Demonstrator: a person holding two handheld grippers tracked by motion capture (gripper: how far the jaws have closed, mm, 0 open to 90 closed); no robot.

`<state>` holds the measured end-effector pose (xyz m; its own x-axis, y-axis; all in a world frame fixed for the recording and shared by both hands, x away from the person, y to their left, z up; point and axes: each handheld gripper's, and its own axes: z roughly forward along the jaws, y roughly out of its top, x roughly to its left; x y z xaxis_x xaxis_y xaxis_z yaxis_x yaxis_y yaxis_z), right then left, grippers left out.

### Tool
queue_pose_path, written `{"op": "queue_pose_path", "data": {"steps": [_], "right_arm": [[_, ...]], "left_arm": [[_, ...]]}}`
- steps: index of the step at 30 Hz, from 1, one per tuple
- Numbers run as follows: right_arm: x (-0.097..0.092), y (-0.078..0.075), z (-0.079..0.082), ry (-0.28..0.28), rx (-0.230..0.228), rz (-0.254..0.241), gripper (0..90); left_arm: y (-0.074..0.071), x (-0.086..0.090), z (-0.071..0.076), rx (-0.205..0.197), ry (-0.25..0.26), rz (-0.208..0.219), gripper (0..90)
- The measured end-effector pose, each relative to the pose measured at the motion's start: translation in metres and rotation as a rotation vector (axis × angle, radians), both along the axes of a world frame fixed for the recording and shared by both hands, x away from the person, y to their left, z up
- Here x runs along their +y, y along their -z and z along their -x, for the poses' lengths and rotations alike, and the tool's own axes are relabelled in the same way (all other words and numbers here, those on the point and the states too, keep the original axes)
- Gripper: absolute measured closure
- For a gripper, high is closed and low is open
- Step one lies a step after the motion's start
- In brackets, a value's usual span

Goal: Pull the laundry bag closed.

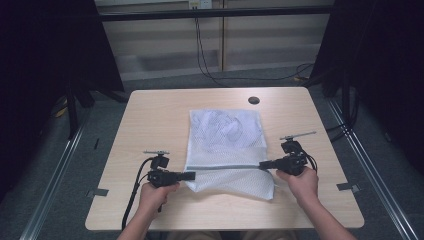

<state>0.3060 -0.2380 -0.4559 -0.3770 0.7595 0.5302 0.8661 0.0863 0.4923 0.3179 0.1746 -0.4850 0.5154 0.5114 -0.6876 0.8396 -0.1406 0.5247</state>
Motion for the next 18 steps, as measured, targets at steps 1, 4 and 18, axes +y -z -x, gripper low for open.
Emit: {"op": "queue_pose_path", "data": {"steps": [1, 4, 18], "right_arm": [[-0.0003, -0.0001, 0.0003, 0.002, 0.004, -0.003, 87.1], [0.0000, -0.0005, 0.0009, -0.001, -0.001, 0.002, 87.1], [-0.0024, 0.0000, 0.0012, 0.006, -0.001, 0.005, 87.1]], "left_arm": [[0.0000, -0.0005, 0.0002, 0.001, -0.002, 0.000, 88.8], [0.0004, 0.0001, -0.0003, -0.007, 0.003, -0.006, 88.8], [0.0003, 0.0012, -0.0008, -0.017, 0.007, -0.014, 88.8]]}}
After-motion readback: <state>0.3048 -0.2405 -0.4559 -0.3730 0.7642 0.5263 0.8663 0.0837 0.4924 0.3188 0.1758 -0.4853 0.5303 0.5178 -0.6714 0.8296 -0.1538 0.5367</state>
